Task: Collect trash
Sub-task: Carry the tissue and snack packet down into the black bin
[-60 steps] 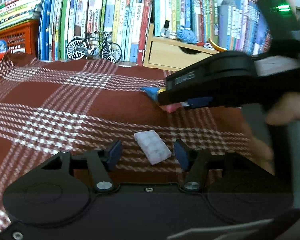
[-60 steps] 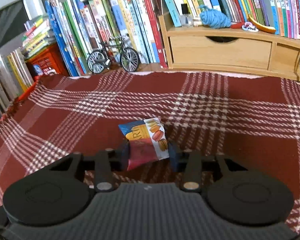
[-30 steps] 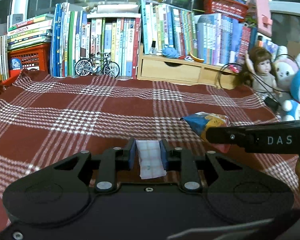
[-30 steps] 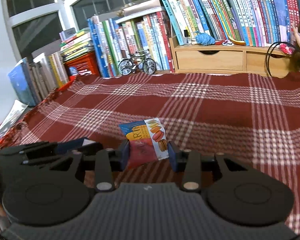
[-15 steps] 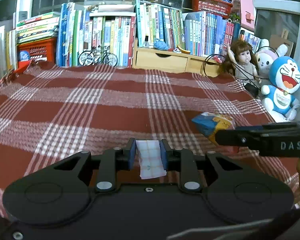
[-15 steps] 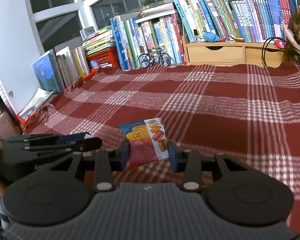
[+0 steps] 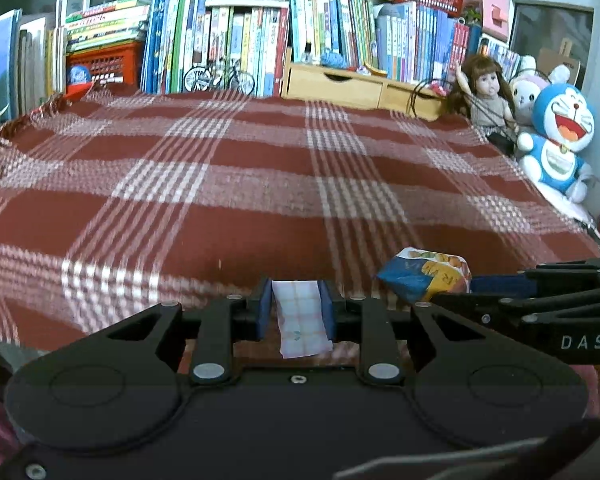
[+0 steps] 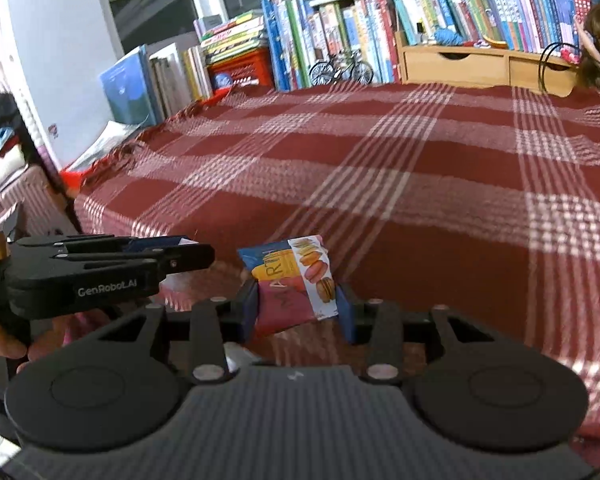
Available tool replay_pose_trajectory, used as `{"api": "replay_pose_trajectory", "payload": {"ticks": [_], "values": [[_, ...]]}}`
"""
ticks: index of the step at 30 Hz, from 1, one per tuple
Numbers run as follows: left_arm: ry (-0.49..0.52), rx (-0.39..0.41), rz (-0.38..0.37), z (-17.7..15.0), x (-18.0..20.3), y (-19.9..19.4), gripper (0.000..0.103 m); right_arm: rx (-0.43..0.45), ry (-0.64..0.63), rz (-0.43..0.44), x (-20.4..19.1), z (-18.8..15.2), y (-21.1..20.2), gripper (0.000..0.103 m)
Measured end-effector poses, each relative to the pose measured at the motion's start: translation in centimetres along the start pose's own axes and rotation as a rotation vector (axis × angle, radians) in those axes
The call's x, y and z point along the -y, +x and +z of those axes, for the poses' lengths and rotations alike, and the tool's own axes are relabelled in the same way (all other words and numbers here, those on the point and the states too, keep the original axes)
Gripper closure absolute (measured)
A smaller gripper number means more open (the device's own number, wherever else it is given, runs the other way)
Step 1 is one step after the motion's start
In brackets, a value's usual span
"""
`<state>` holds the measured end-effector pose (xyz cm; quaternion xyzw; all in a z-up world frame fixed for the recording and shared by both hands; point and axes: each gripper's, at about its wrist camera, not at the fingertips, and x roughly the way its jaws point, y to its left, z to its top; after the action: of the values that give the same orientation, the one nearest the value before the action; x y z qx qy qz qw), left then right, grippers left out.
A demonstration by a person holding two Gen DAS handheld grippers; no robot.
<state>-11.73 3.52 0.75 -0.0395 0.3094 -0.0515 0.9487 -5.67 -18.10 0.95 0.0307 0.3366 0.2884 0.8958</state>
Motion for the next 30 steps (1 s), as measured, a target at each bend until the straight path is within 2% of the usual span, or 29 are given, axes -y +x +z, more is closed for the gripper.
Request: {"api": "replay_pose_trajectory", "payload": {"ticks": [5, 20, 30], "values": [[-0.016, -0.048, 0.030, -2.6, -0.2, -0.1, 0.079, -0.051, -0.008, 0.007, -1.3, -2.5, 0.6, 0.056], [-0.075, -0.318, 0.093, -9.8, -1.5, 3.5, 0.079, -0.267, 0.013, 0.014, -3.0, -9.8, 4.4, 0.056], [-0.080, -0.423, 0.127, -11.9, -1.8, 5.5, 0.078, -0.343, 0.007, 0.006, -3.2, -11.6, 6.2, 0.056]]}}
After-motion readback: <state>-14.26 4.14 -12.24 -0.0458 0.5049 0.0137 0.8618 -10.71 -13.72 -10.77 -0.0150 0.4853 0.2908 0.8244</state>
